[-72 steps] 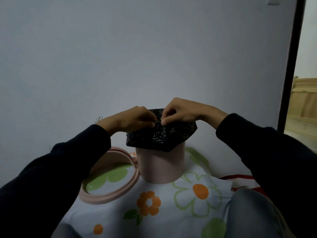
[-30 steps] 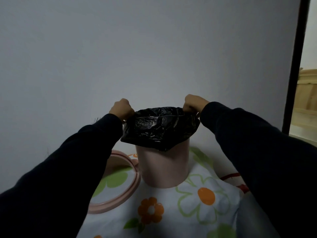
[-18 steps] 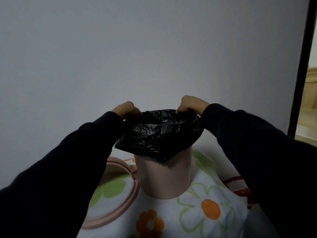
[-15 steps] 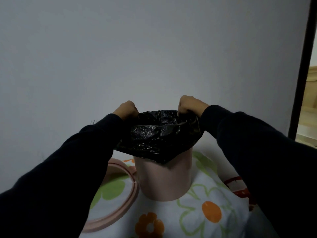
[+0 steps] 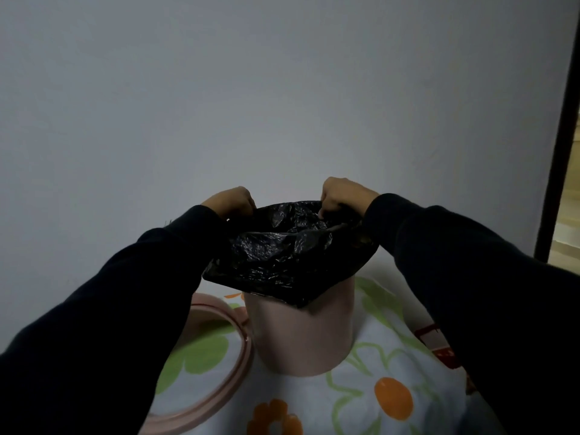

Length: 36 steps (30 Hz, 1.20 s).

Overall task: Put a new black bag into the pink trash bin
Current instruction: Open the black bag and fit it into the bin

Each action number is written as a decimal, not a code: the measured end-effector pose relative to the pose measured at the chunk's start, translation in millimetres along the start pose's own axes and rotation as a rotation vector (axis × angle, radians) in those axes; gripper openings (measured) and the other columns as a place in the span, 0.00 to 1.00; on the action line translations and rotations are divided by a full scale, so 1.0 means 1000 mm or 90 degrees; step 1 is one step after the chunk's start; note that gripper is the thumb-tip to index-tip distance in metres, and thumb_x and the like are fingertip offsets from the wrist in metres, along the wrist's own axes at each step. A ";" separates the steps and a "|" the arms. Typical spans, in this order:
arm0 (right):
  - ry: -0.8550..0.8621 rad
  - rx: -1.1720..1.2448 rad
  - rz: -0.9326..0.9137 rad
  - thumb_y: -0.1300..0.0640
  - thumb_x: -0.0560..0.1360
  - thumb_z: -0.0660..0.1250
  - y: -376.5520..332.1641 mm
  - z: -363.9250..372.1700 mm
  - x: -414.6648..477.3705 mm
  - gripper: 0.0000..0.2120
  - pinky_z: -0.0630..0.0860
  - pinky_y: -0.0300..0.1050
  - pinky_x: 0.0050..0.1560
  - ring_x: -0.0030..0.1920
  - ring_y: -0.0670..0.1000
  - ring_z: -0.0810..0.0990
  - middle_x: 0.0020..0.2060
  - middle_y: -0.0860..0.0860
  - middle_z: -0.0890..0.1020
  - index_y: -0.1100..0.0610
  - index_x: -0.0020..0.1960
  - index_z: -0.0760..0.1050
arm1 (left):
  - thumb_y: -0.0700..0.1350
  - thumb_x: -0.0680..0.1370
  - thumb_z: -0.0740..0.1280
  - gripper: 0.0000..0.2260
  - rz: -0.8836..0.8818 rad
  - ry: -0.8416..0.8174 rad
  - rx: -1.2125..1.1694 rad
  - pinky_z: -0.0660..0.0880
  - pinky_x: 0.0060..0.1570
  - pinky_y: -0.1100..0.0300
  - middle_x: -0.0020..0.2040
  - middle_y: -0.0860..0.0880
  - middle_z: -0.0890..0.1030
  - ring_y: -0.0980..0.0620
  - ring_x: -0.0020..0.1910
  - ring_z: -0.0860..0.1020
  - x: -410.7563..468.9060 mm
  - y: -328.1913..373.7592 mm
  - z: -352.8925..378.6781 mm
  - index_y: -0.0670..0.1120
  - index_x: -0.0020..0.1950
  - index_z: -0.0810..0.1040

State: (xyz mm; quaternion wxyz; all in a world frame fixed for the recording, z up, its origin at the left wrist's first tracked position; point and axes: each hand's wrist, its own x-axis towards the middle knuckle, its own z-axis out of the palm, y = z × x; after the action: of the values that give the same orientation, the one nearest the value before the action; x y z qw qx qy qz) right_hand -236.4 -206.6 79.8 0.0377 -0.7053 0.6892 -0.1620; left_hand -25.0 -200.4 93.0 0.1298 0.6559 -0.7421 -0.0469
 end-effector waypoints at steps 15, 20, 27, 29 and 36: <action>-0.037 -0.001 -0.018 0.48 0.72 0.75 0.008 0.002 -0.001 0.18 0.71 0.41 0.37 0.42 0.55 0.77 0.44 0.55 0.78 0.60 0.38 0.73 | 0.44 0.74 0.68 0.06 -0.022 0.038 0.021 0.72 0.43 0.57 0.47 0.42 0.80 0.44 0.45 0.78 0.008 -0.012 0.016 0.42 0.42 0.76; -0.139 0.404 0.072 0.38 0.78 0.62 0.025 0.000 -0.005 0.31 0.73 0.51 0.64 0.61 0.60 0.78 0.61 0.59 0.78 0.62 0.67 0.73 | 0.55 0.80 0.62 0.20 -0.092 0.015 -0.544 0.74 0.53 0.54 0.62 0.43 0.75 0.43 0.51 0.78 -0.008 -0.044 0.018 0.41 0.65 0.74; -0.170 0.540 0.207 0.32 0.78 0.52 0.081 0.016 -0.041 0.30 0.81 0.52 0.35 0.36 0.62 0.86 0.46 0.59 0.84 0.58 0.57 0.74 | 0.57 0.76 0.65 0.16 -0.160 -0.140 -0.649 0.77 0.38 0.57 0.50 0.42 0.78 0.45 0.44 0.78 -0.046 -0.096 0.052 0.45 0.52 0.76; -0.180 0.636 0.232 0.35 0.80 0.50 0.088 0.018 -0.048 0.28 0.80 0.47 0.34 0.29 0.55 0.84 0.35 0.56 0.82 0.59 0.51 0.71 | 0.49 0.75 0.65 0.12 -0.155 -0.145 -0.734 0.79 0.37 0.57 0.51 0.39 0.77 0.45 0.43 0.78 -0.047 -0.096 0.061 0.42 0.53 0.76; -0.087 0.831 0.189 0.69 0.79 0.60 0.078 0.029 -0.053 0.11 0.78 0.39 0.24 0.22 0.50 0.79 0.28 0.57 0.78 0.63 0.38 0.73 | 0.34 0.81 0.53 0.13 -0.156 -0.044 -0.895 0.81 0.28 0.57 0.36 0.38 0.82 0.44 0.29 0.82 -0.050 -0.081 0.091 0.32 0.44 0.75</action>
State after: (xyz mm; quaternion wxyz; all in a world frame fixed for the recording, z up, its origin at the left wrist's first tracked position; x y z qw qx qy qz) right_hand -303.5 -163.4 21.5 0.5217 -0.4445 0.5356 -0.4934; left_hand 35.6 -170.9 -20.4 0.4922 0.4939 -0.4606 -0.5492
